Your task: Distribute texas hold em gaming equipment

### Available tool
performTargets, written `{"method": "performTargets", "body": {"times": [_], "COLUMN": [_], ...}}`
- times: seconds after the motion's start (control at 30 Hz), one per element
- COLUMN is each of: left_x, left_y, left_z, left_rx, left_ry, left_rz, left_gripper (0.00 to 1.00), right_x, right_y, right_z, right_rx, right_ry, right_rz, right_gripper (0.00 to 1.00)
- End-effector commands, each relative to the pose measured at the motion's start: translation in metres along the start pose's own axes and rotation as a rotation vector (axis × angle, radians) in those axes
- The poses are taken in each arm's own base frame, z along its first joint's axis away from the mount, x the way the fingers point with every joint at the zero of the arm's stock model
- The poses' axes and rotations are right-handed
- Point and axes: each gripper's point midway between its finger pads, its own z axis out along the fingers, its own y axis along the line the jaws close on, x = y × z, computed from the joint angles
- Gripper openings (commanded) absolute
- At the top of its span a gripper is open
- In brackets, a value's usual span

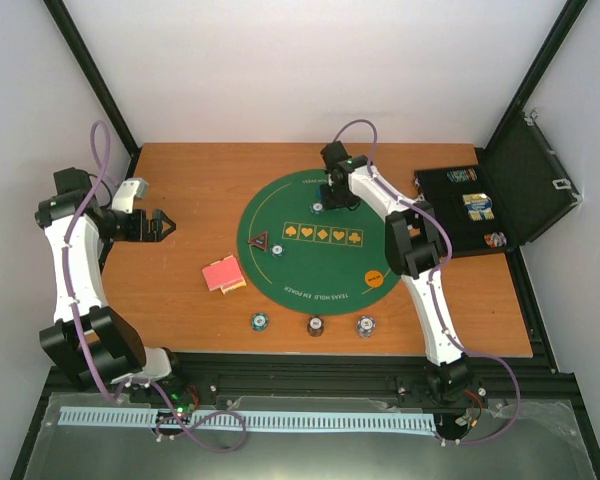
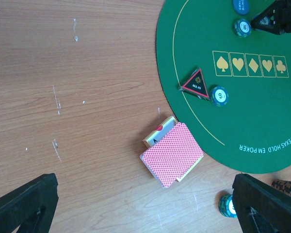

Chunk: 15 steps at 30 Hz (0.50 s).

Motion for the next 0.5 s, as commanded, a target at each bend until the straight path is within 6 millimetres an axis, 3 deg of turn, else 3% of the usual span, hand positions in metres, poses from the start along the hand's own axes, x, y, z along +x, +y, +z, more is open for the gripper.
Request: {"method": "performTargets", "body": {"times": [0.0, 0.2, 0.47], "left_x": [-0.009, -0.009, -0.012], "left_y": [-0.002, -0.004, -0.009], "left_z": [-0.006, -0.005, -0.008], "left_rx": [-0.003, 0.011, 0.027], "left_ry": [-0.021, -0.029, -0.044], "left_rz": [0.036, 0.029, 0.027], "left_gripper": [1.0, 1.0, 1.0], "right_x": [0.012, 0.064, 0.157], "right_y": [-0.006, -0.006, 0.008], "right_z": [-0.015, -0.05, -0.088], "right_rx": [-0.008, -0.015, -0.009], "right_ry": [0.021, -0.001, 0.016], "right_rz": [0.016, 0.023, 0.01], "right_gripper": [0.27, 0.27, 0.27]}}
